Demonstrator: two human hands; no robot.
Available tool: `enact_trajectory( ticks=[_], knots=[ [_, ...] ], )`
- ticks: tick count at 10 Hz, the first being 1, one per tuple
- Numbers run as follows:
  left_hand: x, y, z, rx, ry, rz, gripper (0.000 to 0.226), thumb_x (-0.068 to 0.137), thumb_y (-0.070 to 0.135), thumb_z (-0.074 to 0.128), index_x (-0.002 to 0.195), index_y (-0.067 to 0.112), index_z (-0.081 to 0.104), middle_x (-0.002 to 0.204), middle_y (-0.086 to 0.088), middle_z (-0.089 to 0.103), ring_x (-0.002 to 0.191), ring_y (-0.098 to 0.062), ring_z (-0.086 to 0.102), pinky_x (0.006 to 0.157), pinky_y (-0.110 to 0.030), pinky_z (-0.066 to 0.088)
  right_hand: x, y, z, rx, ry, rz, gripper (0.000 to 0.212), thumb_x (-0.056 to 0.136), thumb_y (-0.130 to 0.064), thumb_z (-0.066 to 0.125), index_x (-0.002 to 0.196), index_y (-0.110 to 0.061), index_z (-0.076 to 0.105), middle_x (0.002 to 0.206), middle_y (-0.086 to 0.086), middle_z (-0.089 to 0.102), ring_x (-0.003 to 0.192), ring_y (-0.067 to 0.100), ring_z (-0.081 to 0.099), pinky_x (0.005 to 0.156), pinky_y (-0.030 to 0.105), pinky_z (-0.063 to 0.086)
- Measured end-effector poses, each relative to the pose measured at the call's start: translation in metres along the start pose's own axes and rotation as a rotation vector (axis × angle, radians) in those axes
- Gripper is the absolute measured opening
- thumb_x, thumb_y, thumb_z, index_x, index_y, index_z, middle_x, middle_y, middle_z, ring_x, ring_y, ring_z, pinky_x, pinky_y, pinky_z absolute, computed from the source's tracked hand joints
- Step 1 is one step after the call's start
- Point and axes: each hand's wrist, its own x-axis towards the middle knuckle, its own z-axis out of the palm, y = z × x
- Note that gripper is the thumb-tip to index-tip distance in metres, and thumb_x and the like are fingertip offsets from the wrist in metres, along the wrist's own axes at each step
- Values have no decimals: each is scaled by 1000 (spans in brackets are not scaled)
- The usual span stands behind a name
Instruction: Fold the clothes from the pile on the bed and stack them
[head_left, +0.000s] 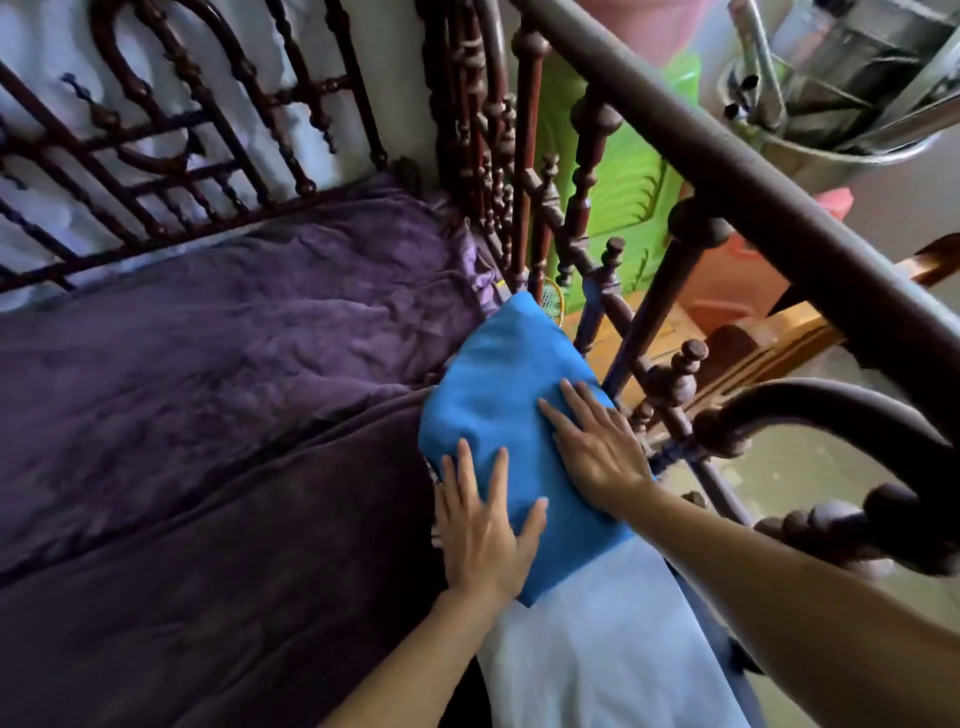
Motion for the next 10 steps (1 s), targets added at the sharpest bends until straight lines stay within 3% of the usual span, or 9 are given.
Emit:
enact_trajectory(
  ticks=[1,2,3,5,6,7,8,9,10],
  knots=[
    [1,-17,19,82,-188,63,86,83,72,34,152,26,13,159,-19,-3,146,-39,2,118,-49,11,-11,6,22,16,-63,73,58,99,-54,20,153,-34,13,162,-3,6,149,16,1,117,39,17],
    [12,-34,34,201,-257,154,87,82,76,20,150,29,-7,157,-17,-16,146,-37,-6,118,-45,2,-16,10,43,11,-88,129,64,96,-60,13,153,-34,5,162,-5,-2,149,14,-5,117,37,13],
    [13,-39,49,249,-284,146,87,82,75,16,152,26,-2,158,-20,-7,145,-41,3,117,-48,8,-14,9,55,19,-128,150,65,95,-61,12,153,-34,3,162,-6,-6,148,13,-6,116,39,14],
    [15,-38,45,299,-384,124,86,85,73,20,151,26,-10,157,-20,-14,145,-41,-4,117,-49,6,-13,7,52,26,-230,160,64,96,-60,13,152,-34,-5,161,-7,-14,148,14,-10,117,41,10],
    [2,-27,27,292,-383,106,82,91,65,33,153,22,1,157,-23,-8,145,-41,1,117,-51,9,-32,2,40,11,-272,182,64,97,-60,13,152,-35,-5,161,-5,-12,148,13,-9,119,38,5],
    [-26,-12,7,296,-322,186,70,90,54,49,147,17,34,155,-25,18,142,-42,20,112,-53,25,-72,-1,29,19,-276,221,64,97,-60,13,153,-34,-2,162,-5,-8,148,13,-8,120,37,8],
    [-69,-4,-2,360,-370,362,59,84,55,43,127,20,62,139,-20,50,130,-36,47,112,-46,25,-110,-7,16,13,-254,215,61,99,-55,19,154,-31,5,162,-2,-3,149,16,-5,118,36,18],
    [-101,1,-8,381,-466,381,59,81,57,49,125,20,64,134,-17,55,126,-33,51,112,-44,14,-140,-15,-3,134,-342,265,60,100,-50,31,153,-30,13,162,-3,3,148,17,9,112,37,32],
    [-103,1,-4,367,-498,334,73,89,58,46,149,19,31,156,-19,20,145,-37,15,116,-49,14,-153,-26,-40,267,-263,317,56,97,-44,45,148,-26,32,154,1,32,138,18,36,108,36,37]
  ],
)
